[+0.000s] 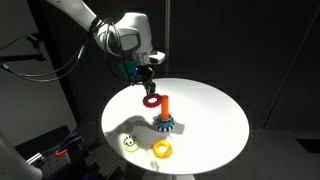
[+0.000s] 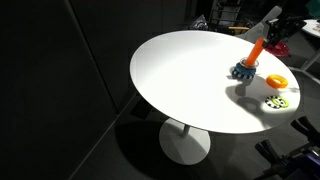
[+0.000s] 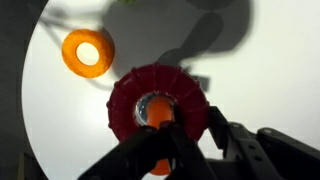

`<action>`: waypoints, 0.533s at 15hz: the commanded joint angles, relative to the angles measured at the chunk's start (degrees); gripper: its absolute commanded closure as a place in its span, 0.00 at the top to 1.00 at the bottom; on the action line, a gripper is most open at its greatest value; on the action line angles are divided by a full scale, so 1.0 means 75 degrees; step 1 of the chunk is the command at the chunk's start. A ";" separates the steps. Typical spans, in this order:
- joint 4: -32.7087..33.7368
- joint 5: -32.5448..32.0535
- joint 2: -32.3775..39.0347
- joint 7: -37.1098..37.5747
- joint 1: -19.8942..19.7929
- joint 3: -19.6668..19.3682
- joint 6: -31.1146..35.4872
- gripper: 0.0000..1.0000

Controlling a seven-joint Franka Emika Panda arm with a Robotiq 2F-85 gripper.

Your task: Place the red ring on the stack

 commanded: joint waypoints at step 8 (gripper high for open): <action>0.1375 0.0041 0.0405 0.1117 -0.0130 0.0078 -0.0868 0.10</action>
